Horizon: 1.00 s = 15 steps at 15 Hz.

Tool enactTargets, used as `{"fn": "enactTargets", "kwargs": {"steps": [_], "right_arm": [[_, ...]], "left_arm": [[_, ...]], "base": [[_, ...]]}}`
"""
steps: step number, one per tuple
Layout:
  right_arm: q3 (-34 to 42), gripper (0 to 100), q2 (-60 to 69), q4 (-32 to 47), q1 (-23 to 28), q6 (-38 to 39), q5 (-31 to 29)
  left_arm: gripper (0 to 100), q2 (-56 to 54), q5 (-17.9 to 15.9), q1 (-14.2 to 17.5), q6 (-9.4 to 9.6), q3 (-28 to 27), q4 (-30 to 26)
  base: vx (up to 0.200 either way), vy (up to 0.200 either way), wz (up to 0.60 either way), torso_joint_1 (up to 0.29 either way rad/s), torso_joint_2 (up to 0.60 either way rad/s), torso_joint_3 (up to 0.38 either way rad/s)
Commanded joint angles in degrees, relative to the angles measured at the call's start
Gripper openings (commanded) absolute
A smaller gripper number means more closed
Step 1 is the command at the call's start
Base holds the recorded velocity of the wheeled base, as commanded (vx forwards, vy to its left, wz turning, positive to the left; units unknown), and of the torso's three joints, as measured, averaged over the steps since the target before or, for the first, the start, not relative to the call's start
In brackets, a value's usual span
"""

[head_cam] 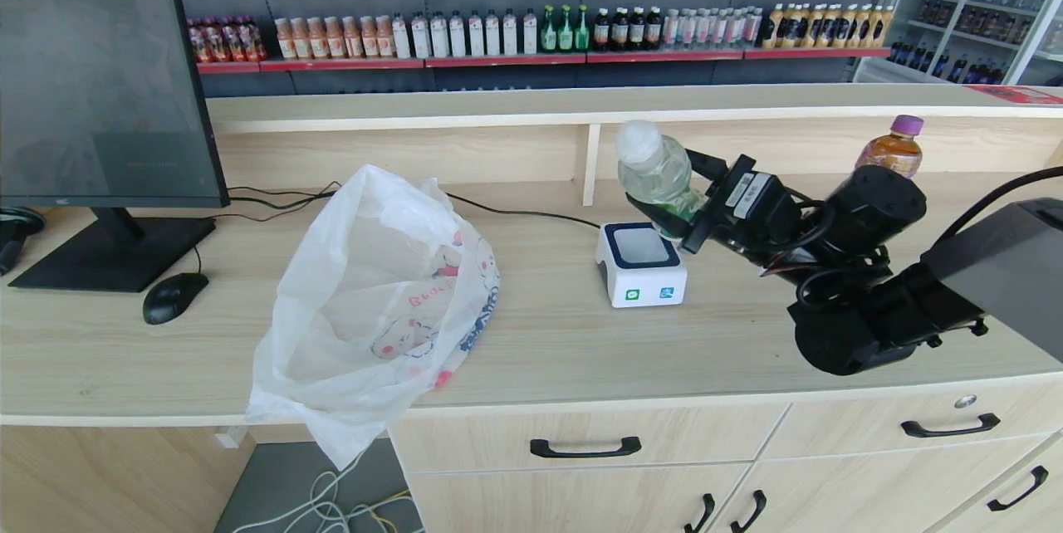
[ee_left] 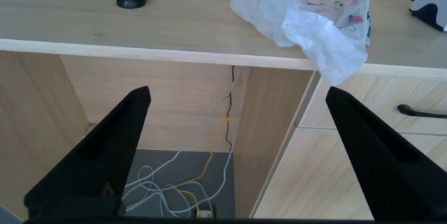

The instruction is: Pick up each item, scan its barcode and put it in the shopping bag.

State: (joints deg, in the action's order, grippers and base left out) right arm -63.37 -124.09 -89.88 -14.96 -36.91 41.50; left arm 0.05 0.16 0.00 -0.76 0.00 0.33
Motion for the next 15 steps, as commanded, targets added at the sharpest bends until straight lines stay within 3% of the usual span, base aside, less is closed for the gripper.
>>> {"fn": "enactTargets", "kwargs": {"steps": [1,5,9,15], "right_arm": [[0.52,0,2.01,-0.12,-1.48,0.09,-0.36],[2.90,0,4.21,-0.12,-3.06,1.32,-3.88],[3.51,0,8.25,-0.12,-3.06,9.05,-13.28],[6.59,0,12.82,-0.12,-2.53,19.95,-17.15]], "left_arm": [[100,0.04,0.02,0.00,-0.04,0.00,-0.07],[100,0.04,0.02,0.00,-0.04,0.00,0.02],[100,0.04,0.02,0.00,0.05,0.00,-0.07],[100,0.04,0.02,0.00,-0.04,0.00,-0.07]], "base": [[0.000,0.000,0.00,0.000,0.00,0.000],[0.000,0.000,0.00,0.000,0.00,0.000],[0.000,0.000,0.00,0.000,0.00,0.000],[0.000,0.000,0.00,0.000,0.00,0.000]]}}
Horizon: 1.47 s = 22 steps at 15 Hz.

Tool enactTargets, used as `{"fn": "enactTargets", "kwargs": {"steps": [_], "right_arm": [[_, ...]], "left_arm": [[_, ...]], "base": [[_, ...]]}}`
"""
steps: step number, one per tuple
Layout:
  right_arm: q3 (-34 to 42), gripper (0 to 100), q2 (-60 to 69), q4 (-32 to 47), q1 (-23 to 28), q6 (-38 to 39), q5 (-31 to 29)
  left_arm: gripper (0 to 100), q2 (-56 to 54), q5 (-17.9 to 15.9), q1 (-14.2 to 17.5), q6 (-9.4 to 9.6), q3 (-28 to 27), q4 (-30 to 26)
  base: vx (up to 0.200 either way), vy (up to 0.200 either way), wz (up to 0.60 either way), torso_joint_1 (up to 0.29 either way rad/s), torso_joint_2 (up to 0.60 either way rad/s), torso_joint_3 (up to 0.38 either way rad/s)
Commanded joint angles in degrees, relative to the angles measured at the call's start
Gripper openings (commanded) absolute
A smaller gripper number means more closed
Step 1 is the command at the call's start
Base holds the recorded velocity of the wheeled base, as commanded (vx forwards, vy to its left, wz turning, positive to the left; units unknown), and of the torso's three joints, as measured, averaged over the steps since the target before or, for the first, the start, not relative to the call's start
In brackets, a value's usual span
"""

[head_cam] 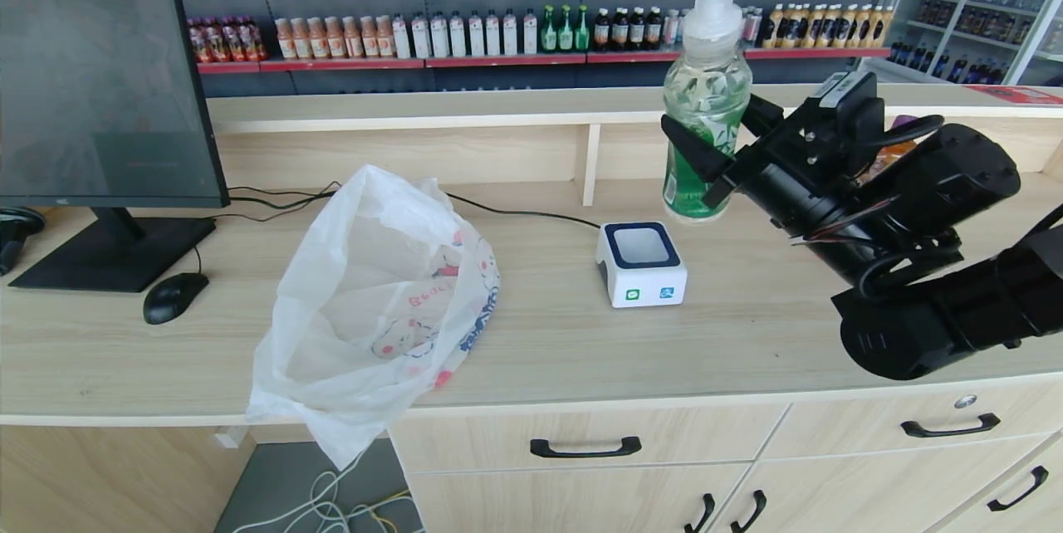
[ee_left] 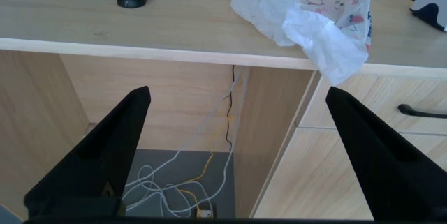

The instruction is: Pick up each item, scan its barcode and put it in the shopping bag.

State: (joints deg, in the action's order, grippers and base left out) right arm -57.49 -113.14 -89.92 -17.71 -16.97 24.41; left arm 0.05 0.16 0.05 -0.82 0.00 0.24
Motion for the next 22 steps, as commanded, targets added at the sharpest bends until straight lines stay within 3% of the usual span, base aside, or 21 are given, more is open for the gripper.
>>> {"fn": "enactTargets", "kwargs": {"steps": [1,6,10,15,22], "right_arm": [[2.21,0,3.10,-0.08,1.28,2.56,-0.85],[8.27,0,6.09,-0.08,5.50,7.48,-0.94],[11.61,0,8.38,-0.08,5.67,9.59,-3.58],[17.32,0,12.15,-0.08,5.67,12.40,-6.65],[17.76,0,13.03,-0.08,5.58,13.89,-7.35]], "left_arm": [[100,0.04,0.02,-0.05,0.03,0.00,0.02],[100,0.04,0.02,0.04,-0.06,0.00,0.02],[100,0.04,0.02,-0.05,-0.06,0.00,0.02],[100,0.04,0.02,0.04,-0.15,0.00,0.02],[100,0.04,0.02,0.04,-0.15,0.00,0.02]], "base": [[0.000,0.000,0.00,0.000,0.00,0.000],[-0.080,0.000,0.00,0.001,0.00,0.002],[-0.200,0.000,0.00,-0.004,0.01,0.005],[0.000,0.000,0.00,0.000,0.00,0.000],[0.000,0.200,0.00,0.009,0.00,0.004]]}}
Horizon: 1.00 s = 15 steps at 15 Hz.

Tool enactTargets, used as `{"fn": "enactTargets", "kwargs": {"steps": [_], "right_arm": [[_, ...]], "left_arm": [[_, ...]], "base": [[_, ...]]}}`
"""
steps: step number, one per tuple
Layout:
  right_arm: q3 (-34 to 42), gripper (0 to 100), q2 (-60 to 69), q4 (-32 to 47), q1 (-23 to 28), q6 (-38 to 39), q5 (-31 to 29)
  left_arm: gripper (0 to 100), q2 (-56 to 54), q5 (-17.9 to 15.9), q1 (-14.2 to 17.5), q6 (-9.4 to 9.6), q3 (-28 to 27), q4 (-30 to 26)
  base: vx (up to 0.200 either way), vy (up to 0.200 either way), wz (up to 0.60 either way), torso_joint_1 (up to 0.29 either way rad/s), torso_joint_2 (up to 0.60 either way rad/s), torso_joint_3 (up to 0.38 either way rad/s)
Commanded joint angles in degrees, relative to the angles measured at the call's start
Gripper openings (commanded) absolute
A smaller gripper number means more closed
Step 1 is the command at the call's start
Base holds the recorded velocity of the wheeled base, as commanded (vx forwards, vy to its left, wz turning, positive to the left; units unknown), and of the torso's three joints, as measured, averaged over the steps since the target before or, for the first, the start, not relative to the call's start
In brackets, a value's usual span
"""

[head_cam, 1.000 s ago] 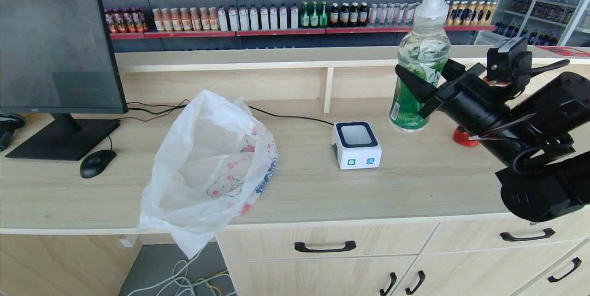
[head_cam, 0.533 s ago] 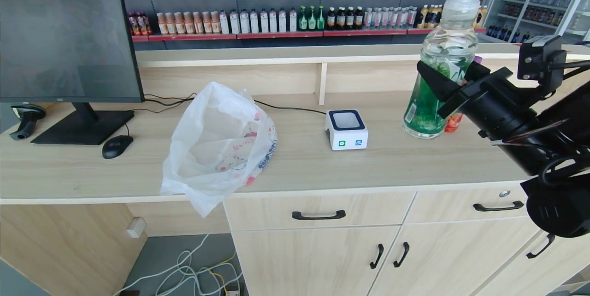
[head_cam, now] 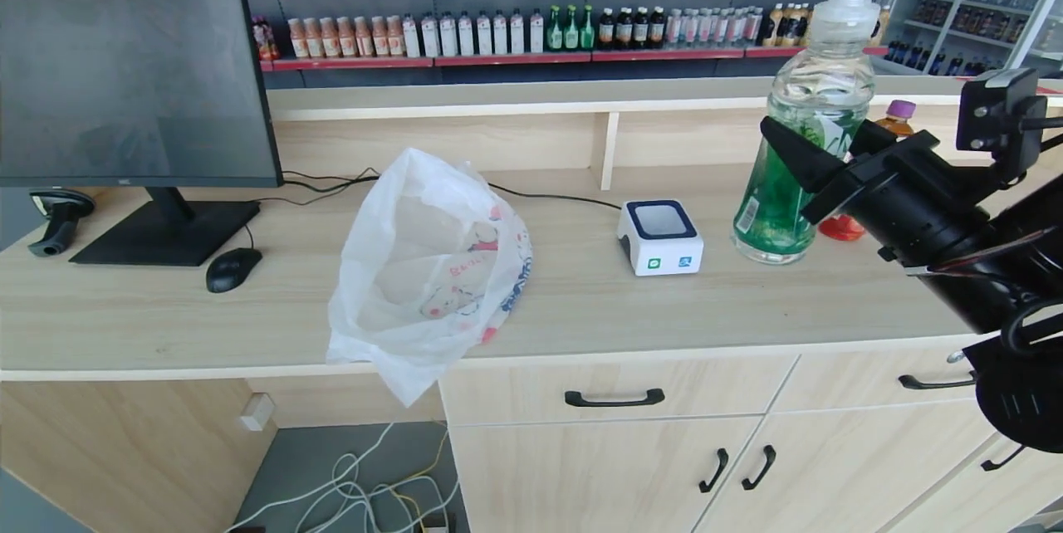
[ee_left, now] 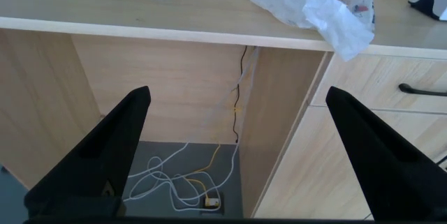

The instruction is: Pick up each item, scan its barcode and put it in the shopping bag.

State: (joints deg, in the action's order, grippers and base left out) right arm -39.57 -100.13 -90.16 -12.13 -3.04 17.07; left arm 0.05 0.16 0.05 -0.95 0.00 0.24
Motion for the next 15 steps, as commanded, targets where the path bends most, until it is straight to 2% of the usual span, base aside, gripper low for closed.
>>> {"fn": "enactTargets", "kwargs": {"steps": [1,5,15], "right_arm": [[-0.16,0,0.03,0.16,0.00,-0.04,-0.02],[-0.68,0,-0.24,0.16,0.00,0.40,-0.10],[-4.20,0,-2.96,0.16,-0.61,1.01,-0.46]], "left_arm": [[100,0.04,0.02,0.04,-0.02,0.00,0.02],[100,0.04,0.02,-0.05,0.07,0.00,0.02],[100,-0.05,0.02,-0.05,0.07,0.00,0.02]], "base": [[0.000,0.200,0.00,0.002,0.00,0.002],[0.000,0.200,0.00,0.004,0.00,0.000],[0.000,0.000,0.00,0.000,0.00,0.000]]}}
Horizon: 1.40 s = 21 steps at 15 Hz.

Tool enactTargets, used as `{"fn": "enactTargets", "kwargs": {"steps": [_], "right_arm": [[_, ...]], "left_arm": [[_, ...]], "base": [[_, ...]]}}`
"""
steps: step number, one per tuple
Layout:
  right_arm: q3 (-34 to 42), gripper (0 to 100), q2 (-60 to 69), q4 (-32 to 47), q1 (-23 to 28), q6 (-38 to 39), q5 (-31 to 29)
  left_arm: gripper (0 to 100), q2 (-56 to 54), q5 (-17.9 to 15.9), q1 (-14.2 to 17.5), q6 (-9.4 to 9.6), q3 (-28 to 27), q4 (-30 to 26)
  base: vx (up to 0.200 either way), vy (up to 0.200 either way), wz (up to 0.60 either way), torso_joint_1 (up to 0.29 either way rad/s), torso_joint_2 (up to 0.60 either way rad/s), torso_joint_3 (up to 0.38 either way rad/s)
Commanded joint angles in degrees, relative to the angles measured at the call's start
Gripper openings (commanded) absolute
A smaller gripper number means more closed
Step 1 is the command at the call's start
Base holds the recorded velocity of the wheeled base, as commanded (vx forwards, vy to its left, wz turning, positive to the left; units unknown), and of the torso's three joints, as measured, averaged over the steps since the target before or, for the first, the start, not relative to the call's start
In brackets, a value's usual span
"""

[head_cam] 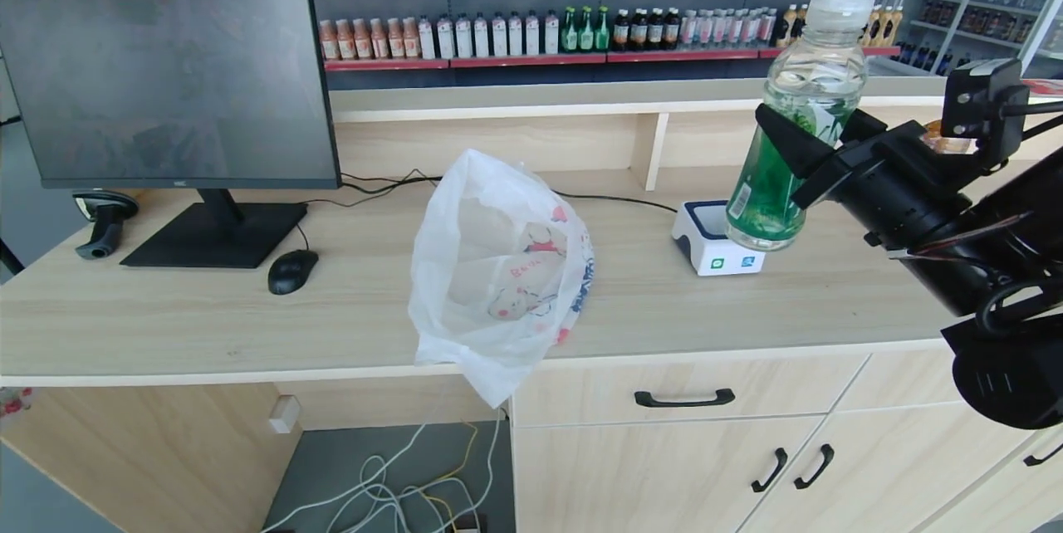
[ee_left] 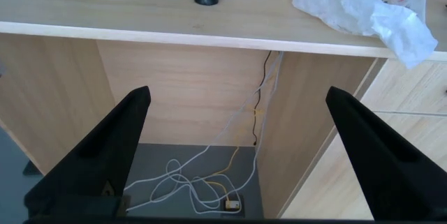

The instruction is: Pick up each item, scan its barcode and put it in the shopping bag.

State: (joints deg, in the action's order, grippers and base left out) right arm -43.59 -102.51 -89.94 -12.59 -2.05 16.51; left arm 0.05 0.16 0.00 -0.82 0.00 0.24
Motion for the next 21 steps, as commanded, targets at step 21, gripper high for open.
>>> {"fn": "enactTargets", "kwargs": {"steps": [21], "right_arm": [[-5.45,0,-11.84,-0.06,-4.72,4.77,0.11]], "left_arm": [[100,0.04,0.02,0.00,0.11,0.00,0.28]], "base": [[0.000,0.000,0.26,0.000,0.00,0.001]]}}
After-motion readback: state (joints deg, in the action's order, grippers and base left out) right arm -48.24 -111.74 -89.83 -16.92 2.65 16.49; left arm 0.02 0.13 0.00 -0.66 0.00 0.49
